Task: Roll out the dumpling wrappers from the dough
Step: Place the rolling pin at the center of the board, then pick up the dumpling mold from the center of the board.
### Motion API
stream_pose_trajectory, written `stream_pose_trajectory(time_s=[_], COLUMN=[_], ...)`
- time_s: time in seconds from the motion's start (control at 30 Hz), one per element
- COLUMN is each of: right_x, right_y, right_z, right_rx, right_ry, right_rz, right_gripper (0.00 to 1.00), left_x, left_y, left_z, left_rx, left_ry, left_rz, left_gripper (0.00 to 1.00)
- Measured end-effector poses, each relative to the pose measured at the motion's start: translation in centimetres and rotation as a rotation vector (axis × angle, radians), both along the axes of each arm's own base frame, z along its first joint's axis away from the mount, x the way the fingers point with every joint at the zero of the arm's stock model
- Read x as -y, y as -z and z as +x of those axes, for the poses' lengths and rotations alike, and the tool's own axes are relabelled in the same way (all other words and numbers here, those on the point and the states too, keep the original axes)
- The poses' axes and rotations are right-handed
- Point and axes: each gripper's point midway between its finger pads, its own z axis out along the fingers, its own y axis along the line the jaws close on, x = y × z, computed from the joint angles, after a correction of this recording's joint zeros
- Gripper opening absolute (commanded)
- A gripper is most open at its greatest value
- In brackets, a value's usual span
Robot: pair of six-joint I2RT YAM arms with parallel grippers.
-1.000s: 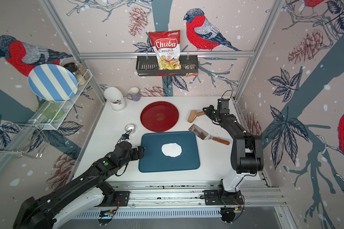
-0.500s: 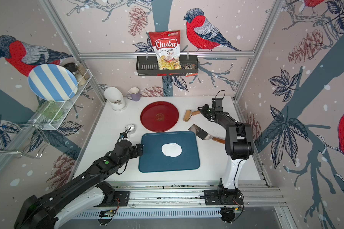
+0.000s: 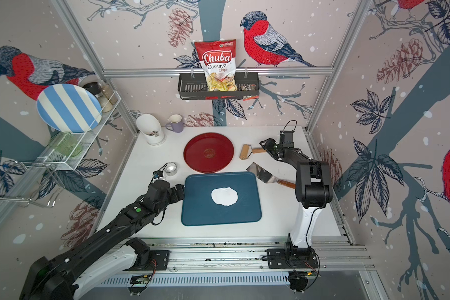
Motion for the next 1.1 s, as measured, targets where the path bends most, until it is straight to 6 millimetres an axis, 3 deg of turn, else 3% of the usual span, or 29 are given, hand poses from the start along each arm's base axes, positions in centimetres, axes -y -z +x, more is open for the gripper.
stream_pose_trajectory(time_s=[0.3, 0.67, 0.83, 1.1], right_x=[3.5, 6.6, 4.9, -2.0], right_y=[0.1, -1.5, -3.8, -6.4], right_z=[-0.3, -1.9, -3.4, -8.0], right_rx=[-0.016, -0.001, 0.052, 0.167], right_ry=[0.051, 0.099, 0.041, -0.149], right_rz=[-0.056, -0.113, -0.149, -0.241], right_gripper=[0.68, 0.76, 0.79, 0.79], left_x=[-0.8, -2.7, -4.1, -6.6], left_y=[-0.2, -0.9, -0.5, 0.6], left_z=[1.2, 3.5, 4.5, 5.8], left_rx=[-0.014, -0.029, -0.055, -0.090], left_ry=[-0.037, -0.093, -0.132, -0.209], left_rz=[0.017, 0.028, 0.023, -0.020], left_gripper=[0.95, 0.95, 0.94, 0.82])
